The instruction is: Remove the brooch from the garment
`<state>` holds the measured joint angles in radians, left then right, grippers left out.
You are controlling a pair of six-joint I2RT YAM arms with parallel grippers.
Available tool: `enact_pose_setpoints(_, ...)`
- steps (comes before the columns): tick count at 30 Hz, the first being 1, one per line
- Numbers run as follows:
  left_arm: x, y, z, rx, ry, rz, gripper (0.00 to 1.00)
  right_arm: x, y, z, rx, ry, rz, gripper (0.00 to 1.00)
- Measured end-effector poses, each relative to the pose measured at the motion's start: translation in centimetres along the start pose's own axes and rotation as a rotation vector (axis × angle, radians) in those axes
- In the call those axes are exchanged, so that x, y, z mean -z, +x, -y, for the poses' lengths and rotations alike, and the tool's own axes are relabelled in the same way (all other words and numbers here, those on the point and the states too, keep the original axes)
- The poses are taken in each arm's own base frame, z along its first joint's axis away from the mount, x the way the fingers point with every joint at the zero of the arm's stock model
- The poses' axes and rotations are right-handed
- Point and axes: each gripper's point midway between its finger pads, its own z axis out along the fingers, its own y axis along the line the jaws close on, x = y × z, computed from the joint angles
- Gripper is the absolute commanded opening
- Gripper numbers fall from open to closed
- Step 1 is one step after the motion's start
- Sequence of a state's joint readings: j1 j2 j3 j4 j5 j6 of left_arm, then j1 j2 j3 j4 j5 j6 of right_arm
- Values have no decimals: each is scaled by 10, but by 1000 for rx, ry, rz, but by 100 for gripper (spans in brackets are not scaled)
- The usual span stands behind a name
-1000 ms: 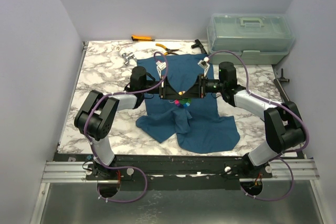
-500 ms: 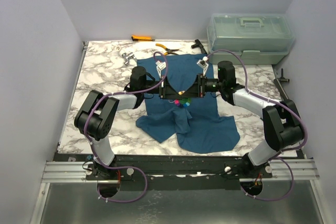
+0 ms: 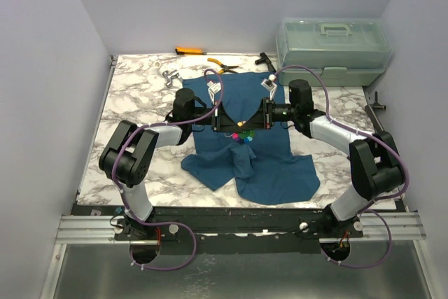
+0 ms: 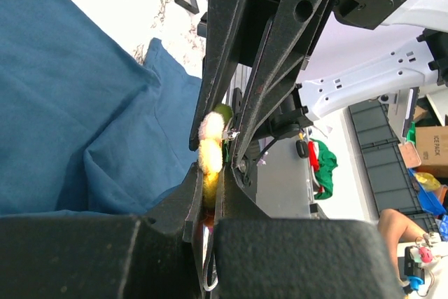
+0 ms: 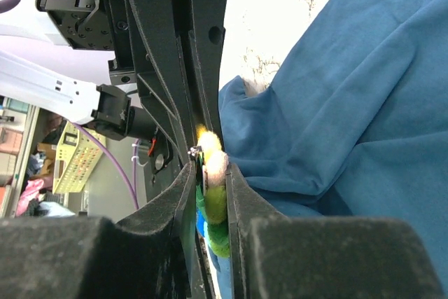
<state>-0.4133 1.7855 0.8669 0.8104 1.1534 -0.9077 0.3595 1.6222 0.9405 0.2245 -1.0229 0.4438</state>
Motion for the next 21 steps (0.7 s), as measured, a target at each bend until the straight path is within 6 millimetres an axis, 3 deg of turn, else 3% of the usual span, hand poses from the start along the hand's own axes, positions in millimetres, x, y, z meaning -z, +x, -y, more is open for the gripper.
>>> enact_pose_setpoints(9, 0, 0, -1, 4, -3, 1, 0, 0, 0, 0, 1, -1, -1, 30)
enact_pose_setpoints(21, 0, 1, -1, 7, -4, 0, 0, -3, 2, 0, 9, -4, -12, 28)
